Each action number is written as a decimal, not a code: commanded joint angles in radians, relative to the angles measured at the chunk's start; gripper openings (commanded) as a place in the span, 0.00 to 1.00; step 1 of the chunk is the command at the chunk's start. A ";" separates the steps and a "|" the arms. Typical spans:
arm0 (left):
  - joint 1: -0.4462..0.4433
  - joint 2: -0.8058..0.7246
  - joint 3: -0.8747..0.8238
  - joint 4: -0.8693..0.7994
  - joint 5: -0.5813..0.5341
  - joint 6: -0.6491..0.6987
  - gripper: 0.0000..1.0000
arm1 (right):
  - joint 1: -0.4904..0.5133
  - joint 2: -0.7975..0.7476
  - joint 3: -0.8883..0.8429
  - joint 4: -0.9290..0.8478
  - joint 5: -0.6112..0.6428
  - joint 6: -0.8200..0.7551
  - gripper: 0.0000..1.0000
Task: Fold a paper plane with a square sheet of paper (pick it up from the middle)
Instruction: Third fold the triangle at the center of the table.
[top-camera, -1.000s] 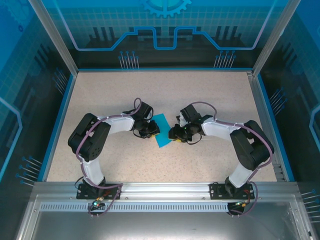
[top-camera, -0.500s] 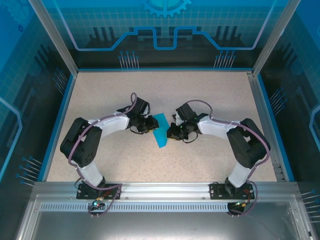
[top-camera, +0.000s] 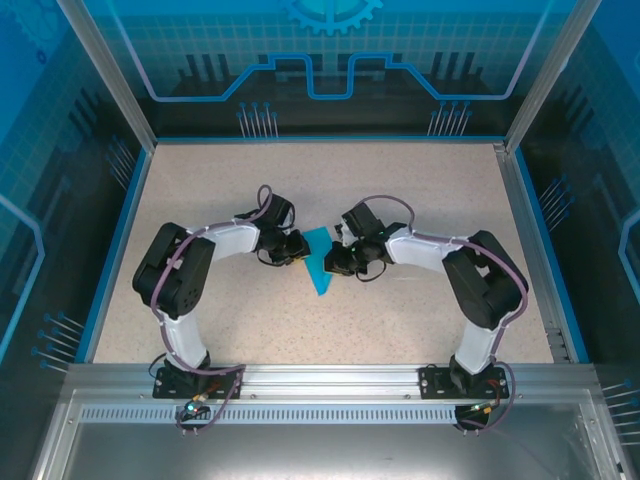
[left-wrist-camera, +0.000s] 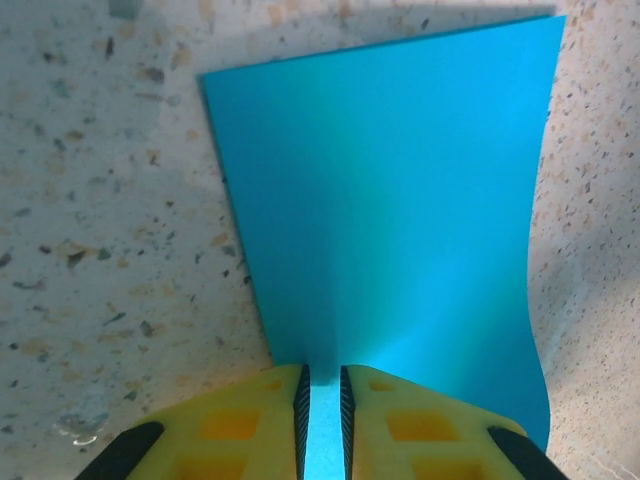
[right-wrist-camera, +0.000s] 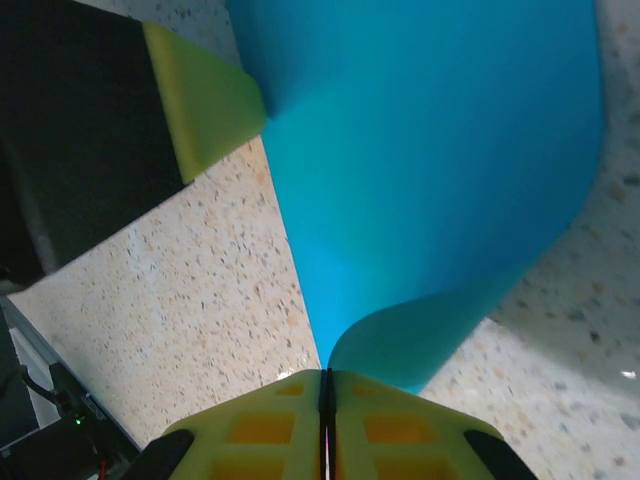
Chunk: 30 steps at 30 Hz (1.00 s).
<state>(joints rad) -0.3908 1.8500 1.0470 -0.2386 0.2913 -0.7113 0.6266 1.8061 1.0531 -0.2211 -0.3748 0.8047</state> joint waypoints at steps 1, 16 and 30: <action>0.000 0.022 0.033 -0.035 -0.009 0.033 0.19 | 0.017 0.043 0.042 0.047 -0.016 0.002 0.10; -0.001 0.055 0.043 -0.069 -0.010 0.047 0.16 | 0.034 0.117 0.082 0.084 -0.001 -0.012 0.10; -0.002 0.060 0.042 -0.072 -0.006 0.052 0.16 | 0.042 0.165 0.107 0.092 -0.020 -0.037 0.10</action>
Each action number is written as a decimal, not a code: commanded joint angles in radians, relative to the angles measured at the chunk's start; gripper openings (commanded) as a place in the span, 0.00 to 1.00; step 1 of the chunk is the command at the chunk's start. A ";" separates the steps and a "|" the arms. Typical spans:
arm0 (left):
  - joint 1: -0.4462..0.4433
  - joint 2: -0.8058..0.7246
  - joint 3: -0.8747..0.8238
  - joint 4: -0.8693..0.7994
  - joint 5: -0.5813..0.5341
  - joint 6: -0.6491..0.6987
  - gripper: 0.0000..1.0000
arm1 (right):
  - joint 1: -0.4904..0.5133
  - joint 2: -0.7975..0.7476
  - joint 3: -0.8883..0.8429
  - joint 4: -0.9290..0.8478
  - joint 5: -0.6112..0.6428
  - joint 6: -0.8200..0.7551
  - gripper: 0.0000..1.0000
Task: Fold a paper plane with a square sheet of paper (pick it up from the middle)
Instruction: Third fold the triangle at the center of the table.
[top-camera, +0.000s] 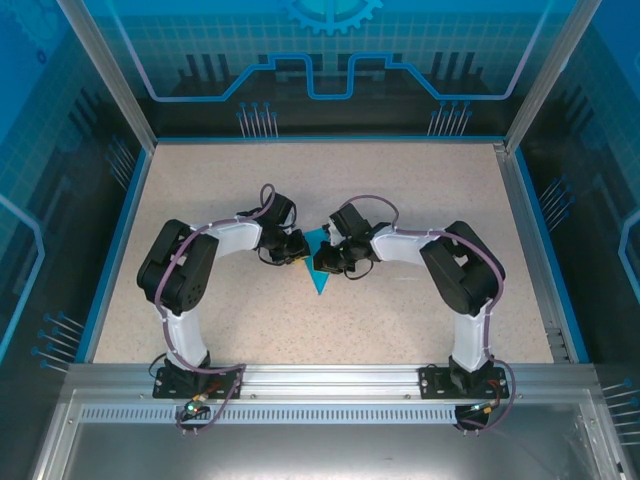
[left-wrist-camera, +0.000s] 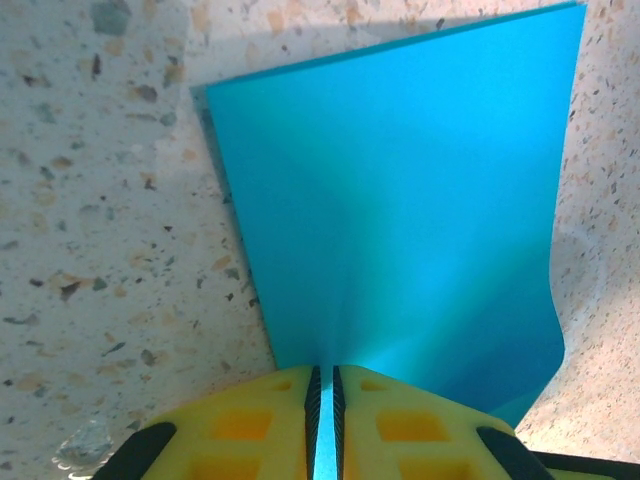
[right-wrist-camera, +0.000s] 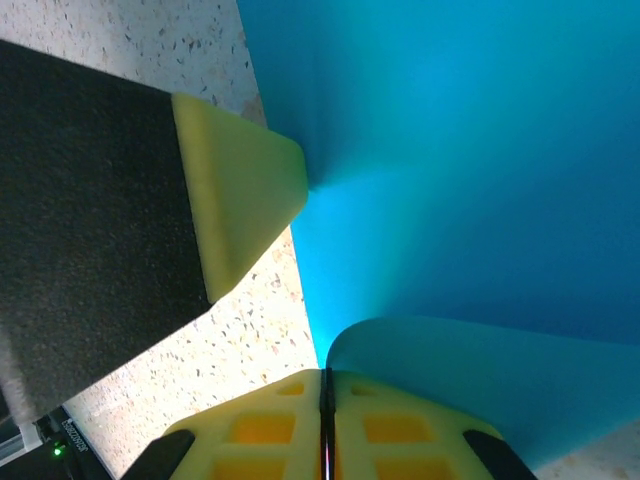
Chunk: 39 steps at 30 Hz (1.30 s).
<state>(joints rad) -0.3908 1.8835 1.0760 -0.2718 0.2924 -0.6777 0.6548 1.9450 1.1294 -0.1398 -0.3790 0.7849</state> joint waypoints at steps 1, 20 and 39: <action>-0.001 0.026 0.013 -0.039 -0.006 0.019 0.16 | 0.013 0.028 0.032 0.011 -0.015 -0.018 0.10; -0.005 0.028 0.010 -0.038 -0.002 0.021 0.15 | 0.013 0.052 0.038 0.011 -0.020 -0.031 0.10; -0.010 0.031 0.005 -0.036 -0.001 0.021 0.15 | 0.013 0.058 0.037 0.041 -0.015 -0.023 0.10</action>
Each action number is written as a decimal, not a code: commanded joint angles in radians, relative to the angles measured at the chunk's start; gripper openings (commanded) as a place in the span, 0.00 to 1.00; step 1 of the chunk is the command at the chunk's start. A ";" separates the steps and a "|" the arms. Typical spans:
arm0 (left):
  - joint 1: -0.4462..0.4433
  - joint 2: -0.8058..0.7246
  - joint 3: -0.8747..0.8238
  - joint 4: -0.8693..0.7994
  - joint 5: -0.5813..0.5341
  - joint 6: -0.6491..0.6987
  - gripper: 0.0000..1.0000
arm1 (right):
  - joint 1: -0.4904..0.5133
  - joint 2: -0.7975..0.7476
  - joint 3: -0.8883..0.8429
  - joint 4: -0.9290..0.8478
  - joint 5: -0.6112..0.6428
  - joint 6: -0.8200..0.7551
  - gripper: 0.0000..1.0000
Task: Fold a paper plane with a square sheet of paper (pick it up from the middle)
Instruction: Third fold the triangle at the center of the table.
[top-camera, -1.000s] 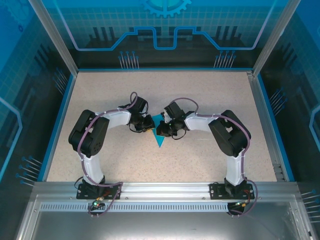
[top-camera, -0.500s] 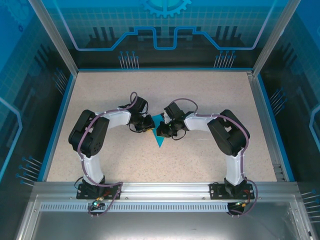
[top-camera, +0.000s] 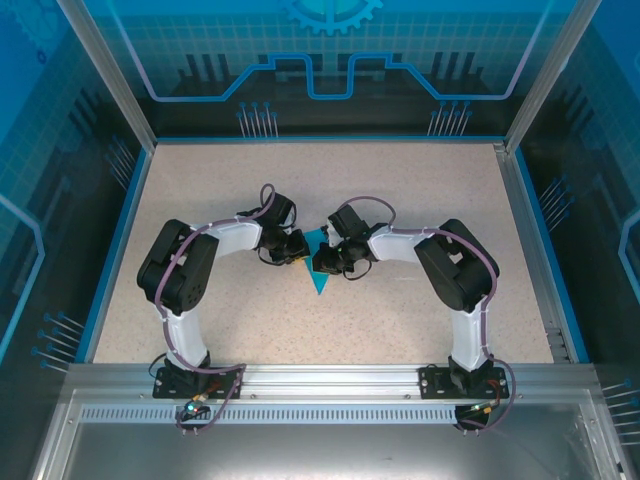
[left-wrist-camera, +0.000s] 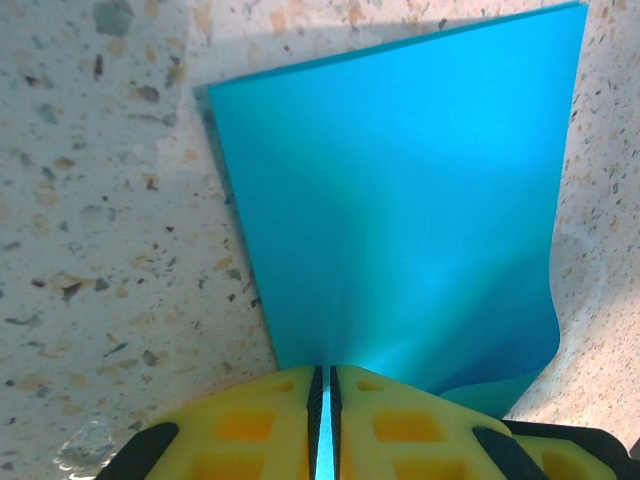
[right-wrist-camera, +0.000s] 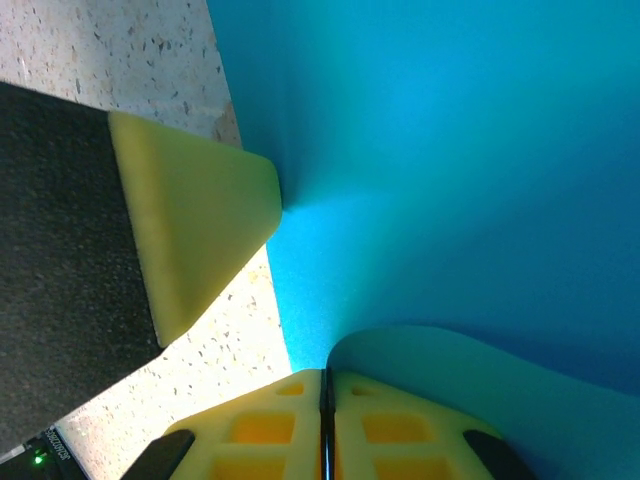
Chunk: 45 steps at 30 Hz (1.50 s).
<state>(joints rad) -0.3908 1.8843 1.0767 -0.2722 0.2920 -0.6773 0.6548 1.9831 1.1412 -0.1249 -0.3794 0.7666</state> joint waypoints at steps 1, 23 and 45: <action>-0.010 0.031 0.005 -0.036 -0.001 0.020 0.14 | 0.013 0.020 0.025 0.026 -0.016 -0.005 0.10; -0.010 0.016 0.014 -0.045 0.002 0.018 0.14 | 0.014 0.062 0.045 -0.038 -0.008 -0.063 0.11; -0.010 0.041 0.043 -0.044 0.039 0.013 0.14 | 0.015 -0.013 0.009 -0.060 0.065 -0.042 0.12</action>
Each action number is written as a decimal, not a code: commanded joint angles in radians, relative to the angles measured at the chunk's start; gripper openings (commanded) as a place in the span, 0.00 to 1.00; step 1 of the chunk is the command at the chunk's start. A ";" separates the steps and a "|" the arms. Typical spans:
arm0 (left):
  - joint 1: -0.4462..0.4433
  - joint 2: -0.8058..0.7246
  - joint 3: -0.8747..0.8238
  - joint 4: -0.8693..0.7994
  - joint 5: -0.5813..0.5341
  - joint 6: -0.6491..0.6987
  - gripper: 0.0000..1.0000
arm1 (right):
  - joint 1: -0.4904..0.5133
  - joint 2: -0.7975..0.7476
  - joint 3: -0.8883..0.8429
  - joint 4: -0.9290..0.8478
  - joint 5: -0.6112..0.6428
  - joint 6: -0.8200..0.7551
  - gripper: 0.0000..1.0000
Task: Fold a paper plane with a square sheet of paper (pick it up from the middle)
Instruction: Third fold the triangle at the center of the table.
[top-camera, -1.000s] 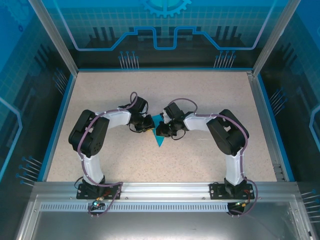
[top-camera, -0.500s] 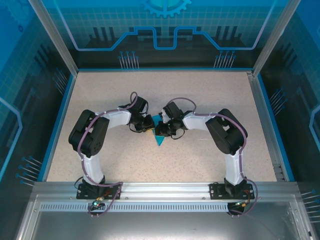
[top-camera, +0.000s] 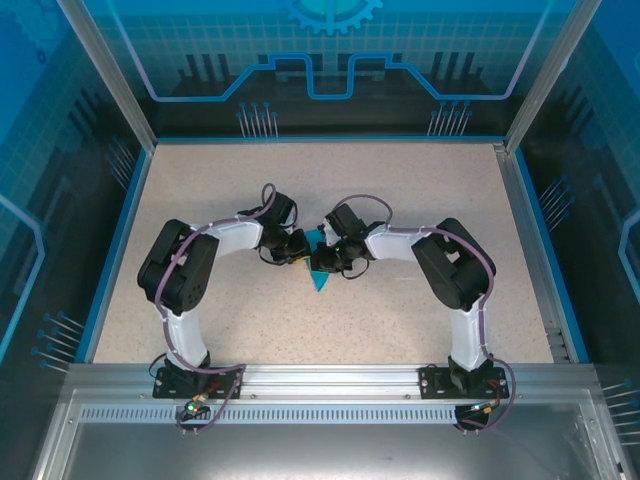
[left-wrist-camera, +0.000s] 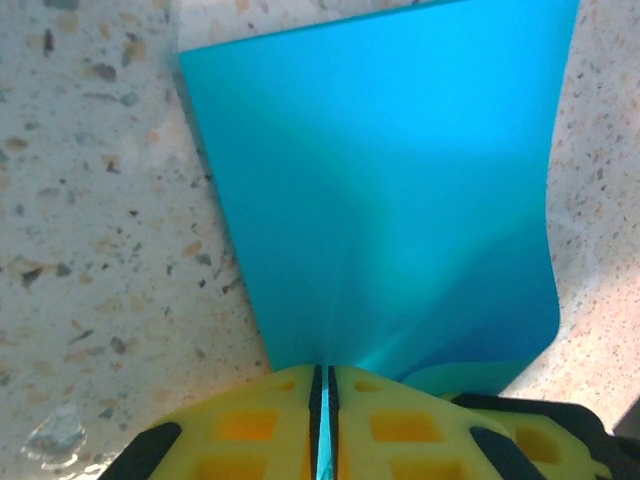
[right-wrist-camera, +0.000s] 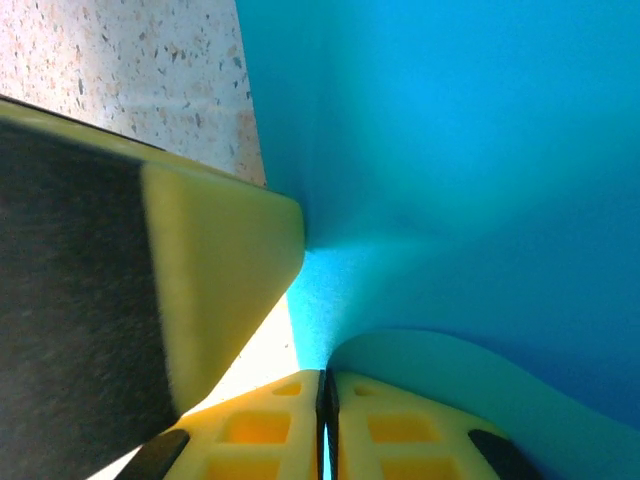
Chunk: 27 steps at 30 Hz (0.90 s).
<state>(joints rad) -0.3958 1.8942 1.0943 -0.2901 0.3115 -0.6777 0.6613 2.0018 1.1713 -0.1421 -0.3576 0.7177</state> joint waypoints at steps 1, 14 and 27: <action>-0.005 0.036 0.024 -0.030 0.019 0.012 0.13 | 0.009 -0.033 -0.024 -0.041 0.044 0.009 0.12; -0.006 0.053 0.032 -0.064 -0.008 0.017 0.13 | 0.010 -0.054 -0.050 -0.053 0.056 0.019 0.11; -0.009 0.054 0.033 -0.061 0.001 0.020 0.13 | 0.012 -0.034 -0.034 -0.002 0.032 0.018 0.12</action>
<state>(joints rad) -0.3973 1.9144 1.1187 -0.3096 0.3157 -0.6773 0.6613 1.9690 1.1366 -0.1452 -0.3225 0.7261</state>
